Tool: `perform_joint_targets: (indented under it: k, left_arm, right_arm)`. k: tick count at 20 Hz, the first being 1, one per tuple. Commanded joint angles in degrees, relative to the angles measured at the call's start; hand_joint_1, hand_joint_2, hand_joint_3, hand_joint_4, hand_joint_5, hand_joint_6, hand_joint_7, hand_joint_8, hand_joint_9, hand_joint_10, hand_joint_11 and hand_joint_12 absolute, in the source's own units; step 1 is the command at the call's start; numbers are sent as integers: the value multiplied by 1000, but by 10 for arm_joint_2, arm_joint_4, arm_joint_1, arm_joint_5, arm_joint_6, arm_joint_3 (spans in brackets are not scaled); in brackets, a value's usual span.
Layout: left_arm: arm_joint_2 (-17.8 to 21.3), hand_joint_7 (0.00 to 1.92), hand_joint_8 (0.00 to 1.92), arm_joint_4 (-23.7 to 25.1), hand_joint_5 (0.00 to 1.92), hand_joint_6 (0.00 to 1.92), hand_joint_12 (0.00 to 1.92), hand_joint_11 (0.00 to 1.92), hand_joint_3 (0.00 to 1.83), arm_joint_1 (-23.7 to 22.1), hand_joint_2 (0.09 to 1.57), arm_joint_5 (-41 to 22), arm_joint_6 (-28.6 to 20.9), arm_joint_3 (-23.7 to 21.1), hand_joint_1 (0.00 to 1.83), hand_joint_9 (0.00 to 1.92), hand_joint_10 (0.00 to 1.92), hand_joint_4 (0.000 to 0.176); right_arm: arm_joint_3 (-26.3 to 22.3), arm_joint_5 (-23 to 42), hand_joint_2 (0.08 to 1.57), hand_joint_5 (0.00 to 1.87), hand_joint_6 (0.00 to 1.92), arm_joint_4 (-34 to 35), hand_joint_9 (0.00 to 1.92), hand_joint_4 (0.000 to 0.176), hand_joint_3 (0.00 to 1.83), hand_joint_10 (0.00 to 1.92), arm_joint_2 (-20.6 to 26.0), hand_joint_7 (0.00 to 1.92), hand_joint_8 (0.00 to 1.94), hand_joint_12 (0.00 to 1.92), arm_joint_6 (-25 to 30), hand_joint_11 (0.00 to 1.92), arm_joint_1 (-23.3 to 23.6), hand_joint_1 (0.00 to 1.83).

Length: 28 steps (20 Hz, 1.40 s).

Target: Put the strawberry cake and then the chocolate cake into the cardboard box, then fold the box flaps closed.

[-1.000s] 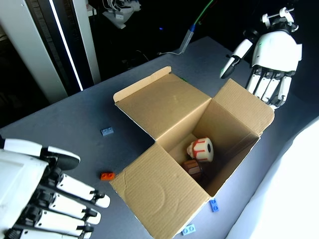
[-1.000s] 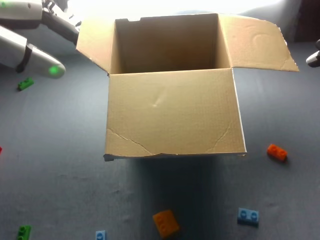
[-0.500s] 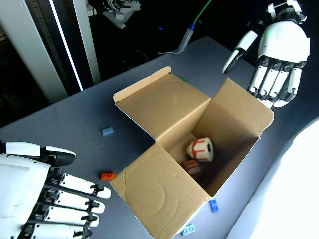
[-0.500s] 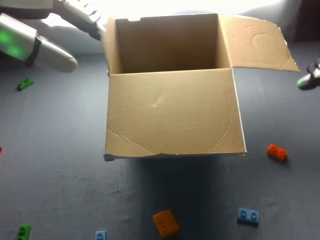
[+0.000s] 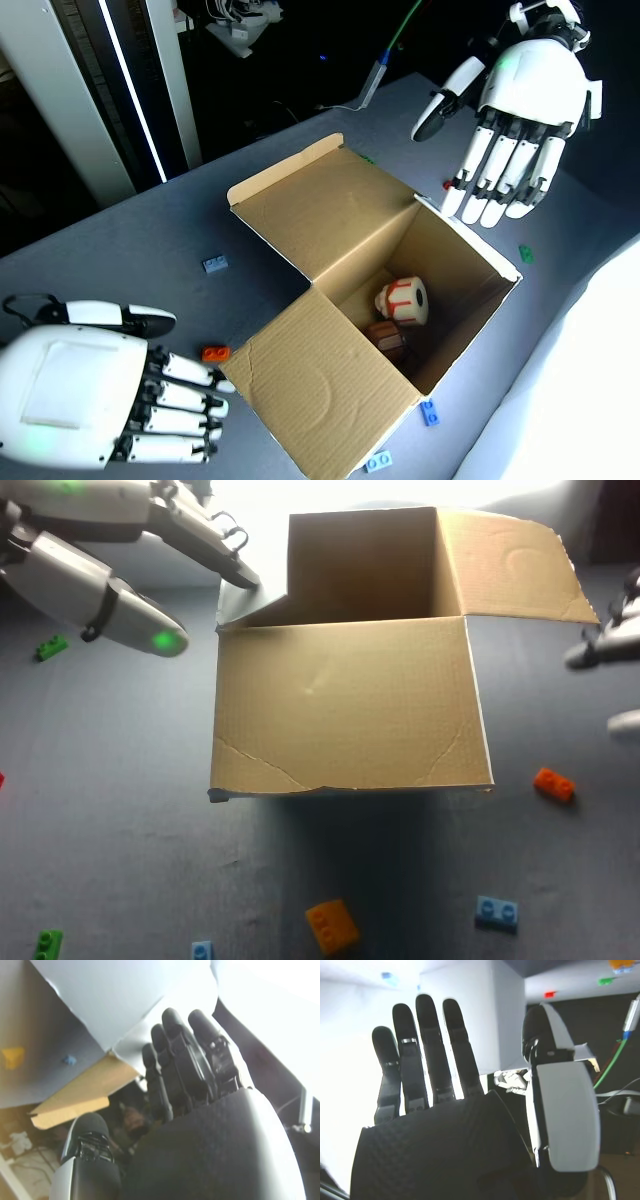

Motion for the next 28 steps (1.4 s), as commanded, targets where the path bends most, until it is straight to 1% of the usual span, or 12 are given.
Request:
perform_joint_targets:
  k: [1, 3, 5, 7, 9, 12, 14, 16, 18, 22, 25, 28]
  left_arm:
    - [7, 579, 2, -40, 485, 1, 1276, 61, 0, -4, 1183, 10, 0, -3, 79, 608, 19, 20]
    - [7, 587, 3, -34, 492, 2, 1252, 85, 0, 1, 1179, 14, 2, -15, 103, 620, 19, 23]
    - [3, 591, 3, -27, 501, 5, 1247, 93, 0, 11, 1180, 25, 6, -25, 88, 622, 17, 16]
    - [-1, 585, 0, -18, 495, 2, 1240, 89, 0, 16, 1178, 32, 10, -32, 89, 615, 14, 21]
    - [-4, 602, 3, -12, 502, 1, 1217, 111, 0, 19, 1176, 37, 16, -37, 69, 628, 14, 15]
    - [-6, 550, 0, -3, 472, 0, 1207, 86, 0, 31, 1174, 44, 21, -45, 59, 602, 2, 22]
    - [-6, 498, 0, 3, 440, 0, 1166, 61, 0, 39, 1173, 47, 21, -51, 49, 539, 0, 28]
    - [-6, 452, 0, 3, 393, 0, 1138, 22, 0, 44, 1171, 48, 22, -52, 14, 489, 0, 40]
    - [-6, 428, 0, 3, 380, 0, 1133, 8, 0, 45, 1168, 49, 22, -50, 33, 469, 0, 41]
    - [-6, 418, 1, 1, 377, 4, 1133, 0, 0, 42, 1166, 49, 22, -47, 32, 457, 0, 43]
    - [-8, 443, 9, -2, 392, 8, 1110, 8, 0, 29, 1165, 47, 18, -37, 14, 472, 6, 36]
    - [-9, 473, 4, -7, 411, 4, 1056, 54, 0, 12, 1155, 41, 15, -14, 56, 495, 5, 47]
  right_arm:
    - [10, 43, 1179, 488, 44, 38, 350, 0, 0, 573, 1, 600, 0, 1432, -1, 0, -2, 254]
    - [27, 36, 1180, 485, 43, 59, 331, 0, 1, 566, -13, 572, 0, 1425, 1, 0, -1, 258]
    - [39, 35, 1177, 491, 45, 61, 311, 0, 0, 555, -29, 539, 0, 1402, 0, 0, 1, 269]
    - [48, 32, 1177, 494, 45, 63, 316, 0, 0, 535, -44, 527, 0, 1382, -1, 0, 6, 256]
    - [57, 32, 1176, 486, 36, 64, 312, 0, 1, 470, -59, 509, 0, 1338, -1, 0, 16, 241]
    - [63, 32, 1178, 435, 11, 70, 295, 0, 0, 367, -75, 472, 0, 1239, -12, 0, 35, 230]
    - [63, 32, 1179, 384, 0, 70, 305, 0, 0, 203, -77, 430, 0, 1094, -12, 0, 50, 210]
    - [62, 32, 1186, 315, 1, 70, 263, 0, 2, 128, -75, 365, 0, 901, -13, 0, 66, 217]
    - [61, 32, 1194, 280, 2, 70, 263, 0, 4, 104, -69, 354, 4, 826, -16, 0, 85, 226]
    - [31, 32, 1189, 294, 6, 69, 277, 0, 0, 86, -45, 353, 0, 848, -40, 0, 131, 240]
    - [-5, 32, 1191, 304, 7, 52, 275, 0, 0, 67, -28, 340, 0, 869, -49, 0, 164, 231]
    - [-25, 21, 1179, 318, 12, 51, 273, 0, 0, 59, -27, 326, 1, 839, -54, 0, 183, 239]
